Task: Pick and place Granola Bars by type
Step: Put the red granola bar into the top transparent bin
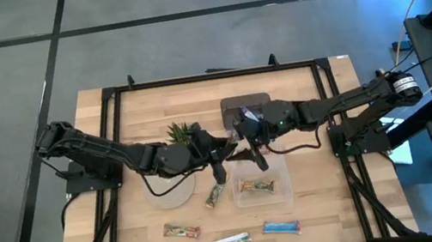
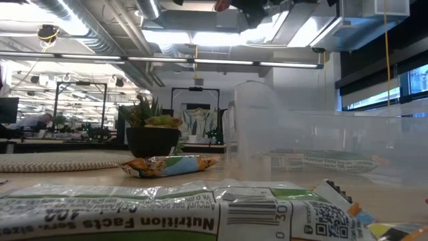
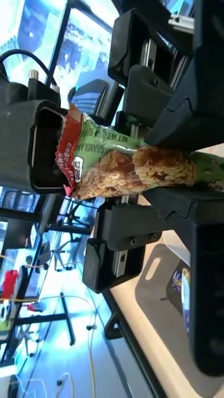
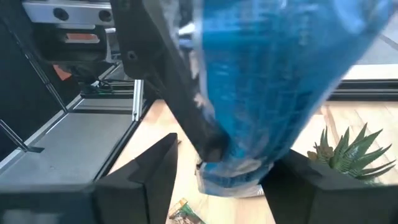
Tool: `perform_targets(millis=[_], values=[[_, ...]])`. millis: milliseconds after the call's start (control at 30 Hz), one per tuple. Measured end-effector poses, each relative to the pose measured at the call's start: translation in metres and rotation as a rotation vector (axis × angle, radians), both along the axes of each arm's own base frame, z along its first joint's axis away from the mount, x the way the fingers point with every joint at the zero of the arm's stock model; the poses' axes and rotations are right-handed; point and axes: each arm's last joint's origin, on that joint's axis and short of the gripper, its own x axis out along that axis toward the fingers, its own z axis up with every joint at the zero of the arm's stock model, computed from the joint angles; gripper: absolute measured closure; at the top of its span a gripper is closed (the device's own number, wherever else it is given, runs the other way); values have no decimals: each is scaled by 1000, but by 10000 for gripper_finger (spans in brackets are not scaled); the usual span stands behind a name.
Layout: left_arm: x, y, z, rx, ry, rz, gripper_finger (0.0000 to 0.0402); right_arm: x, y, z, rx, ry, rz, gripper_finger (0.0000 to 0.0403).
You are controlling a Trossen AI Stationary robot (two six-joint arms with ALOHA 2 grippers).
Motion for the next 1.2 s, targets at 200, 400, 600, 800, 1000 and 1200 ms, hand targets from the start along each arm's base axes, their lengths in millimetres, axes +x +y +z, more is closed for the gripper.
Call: perform_targets(millis=[200,400,600,800,1000,1200], values=[[0,0,0,25,8,7,325,0,0,-1,-3,8,0,249],[0,0,0,31,11,6,325,0,0,-2,-23,11,5,307],[0,0,0,38,15,6,321,-1,0,-3,-31,25,7,316],[0,1,0,36,12,12,273,-1,0,-4,-31,38,7,318],[0,1,0,71,24,11,212,-3,-3,-12,-57,120,-44,318],[-1,-2,-5,115,92,-53,197,-13,-6,-32,-112,346,-111,318]])
